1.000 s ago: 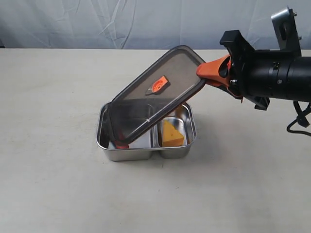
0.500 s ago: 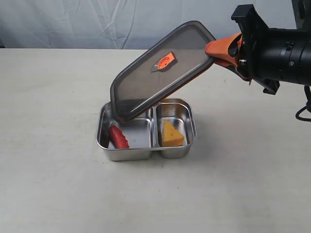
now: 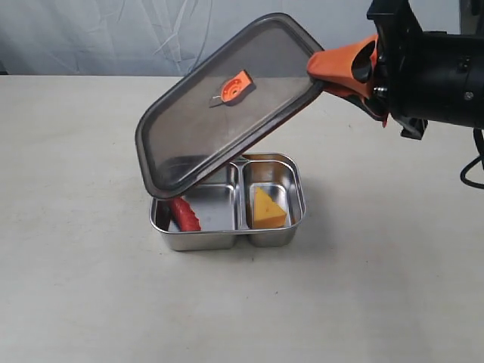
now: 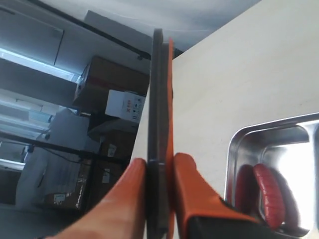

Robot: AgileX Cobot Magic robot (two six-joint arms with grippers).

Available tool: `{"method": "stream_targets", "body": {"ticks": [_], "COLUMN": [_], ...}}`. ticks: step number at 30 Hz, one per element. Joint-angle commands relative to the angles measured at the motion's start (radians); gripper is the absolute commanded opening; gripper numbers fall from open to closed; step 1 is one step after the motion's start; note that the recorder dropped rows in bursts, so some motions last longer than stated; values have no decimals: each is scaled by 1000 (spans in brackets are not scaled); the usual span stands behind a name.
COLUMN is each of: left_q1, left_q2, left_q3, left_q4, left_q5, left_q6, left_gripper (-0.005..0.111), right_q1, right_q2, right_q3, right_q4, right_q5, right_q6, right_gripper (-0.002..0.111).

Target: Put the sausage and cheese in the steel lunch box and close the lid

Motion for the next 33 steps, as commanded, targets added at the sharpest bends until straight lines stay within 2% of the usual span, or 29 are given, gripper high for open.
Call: {"method": "stream_targets", "body": {"ticks": [1,9,12,16,18,33], "left_q1": [-4,-4,-4,-4,-4,-4], "left_q2": [-8,-8,-8,-8,-8,-8], "left_q3": [-3,-3,-3,-3,-3,-3], "left_q4": [-13,-13,-13,-13,-13,-15], "left_q5": [2,2,2,2,2,1], "left_q6": [-11,-11,-9,-9,-9,-10], "left_gripper": [64,64,64,64,64,64], "right_q1": [-3,-1,4,33,43,45], "right_q2": [-27,-33,-35,-35,-35,-44], "right_q3": [-7,-5,24,45,46,46], "right_q4": [11,-233,-154,9,11,11], "right_q5": [84,-65,-65,-49,10,150], "right_q6": [-71,37,-15,-194,-272,-331], "right_gripper": [-1,-1,-1,-1,-1,-1]}}
